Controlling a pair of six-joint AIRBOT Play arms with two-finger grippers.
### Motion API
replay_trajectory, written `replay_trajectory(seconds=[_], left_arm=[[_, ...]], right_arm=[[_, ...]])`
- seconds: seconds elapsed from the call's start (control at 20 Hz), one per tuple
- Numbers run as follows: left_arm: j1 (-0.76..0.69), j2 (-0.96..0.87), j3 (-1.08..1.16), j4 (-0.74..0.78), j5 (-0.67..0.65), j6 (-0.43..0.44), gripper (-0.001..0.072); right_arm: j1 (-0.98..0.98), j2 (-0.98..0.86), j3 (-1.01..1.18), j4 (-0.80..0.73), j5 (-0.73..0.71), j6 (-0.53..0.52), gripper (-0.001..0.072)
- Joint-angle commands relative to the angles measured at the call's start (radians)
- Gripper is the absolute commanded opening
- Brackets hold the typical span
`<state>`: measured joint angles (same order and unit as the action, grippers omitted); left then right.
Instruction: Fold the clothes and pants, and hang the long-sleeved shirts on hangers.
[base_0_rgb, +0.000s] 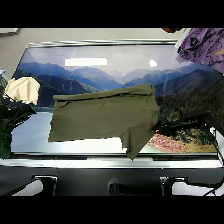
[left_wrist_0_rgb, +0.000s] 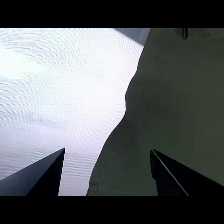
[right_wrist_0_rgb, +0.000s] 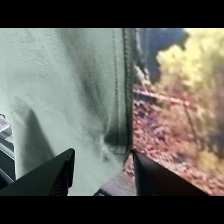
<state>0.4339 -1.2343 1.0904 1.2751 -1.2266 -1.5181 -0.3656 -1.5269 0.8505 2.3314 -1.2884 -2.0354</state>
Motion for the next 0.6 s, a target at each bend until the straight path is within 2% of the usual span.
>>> replay_trajectory(seconds=[0.0,0.05,0.15,0.2,0.25,0.35,0.4,0.5,0.55], left_arm=[[0.001,0.001,-0.001,0.0,0.008,0.0,0.0605],[0.001,0.001,-0.001,-0.008,-0.001,-0.001,0.0604],[0.001,0.001,-0.001,-0.022,-0.027,-0.027,0.0605],[0.006,0.001,-0.001,-0.022,-0.031,-0.026,0.0605],[0.015,0.002,-0.004,-0.021,-0.031,-0.019,0.0605],[0.077,0.004,-0.038,-0.058,-0.031,0.019,0.0605],[0.132,0.003,-0.077,-0.142,-0.031,0.063,0.0605],[0.259,0.003,-0.194,-0.352,-0.038,0.217,0.0605],[0.301,0.003,-0.249,-0.394,-0.038,0.264,0.0605]], right_arm=[[0.002,-0.016,-0.007,0.024,0.044,-0.018,0.043],[0.005,-0.033,-0.007,0.05,0.034,-0.021,0.0408],[0.033,-0.057,-0.007,0.055,0.023,-0.023,0.0292],[0.048,-0.06,-0.007,0.055,0.023,-0.032,0.0145],[0.053,-0.058,-0.007,0.059,0.023,-0.034,0.0031],[0.051,-0.046,-0.007,0.057,0.022,-0.033,0.003],[0.051,-0.034,-0.007,0.058,0.019,-0.033,0.003],[0.051,-0.009,-0.007,0.055,0.011,-0.027,0.003],[0.051,0.003,-0.007,0.055,0.005,-0.02,0.003]])
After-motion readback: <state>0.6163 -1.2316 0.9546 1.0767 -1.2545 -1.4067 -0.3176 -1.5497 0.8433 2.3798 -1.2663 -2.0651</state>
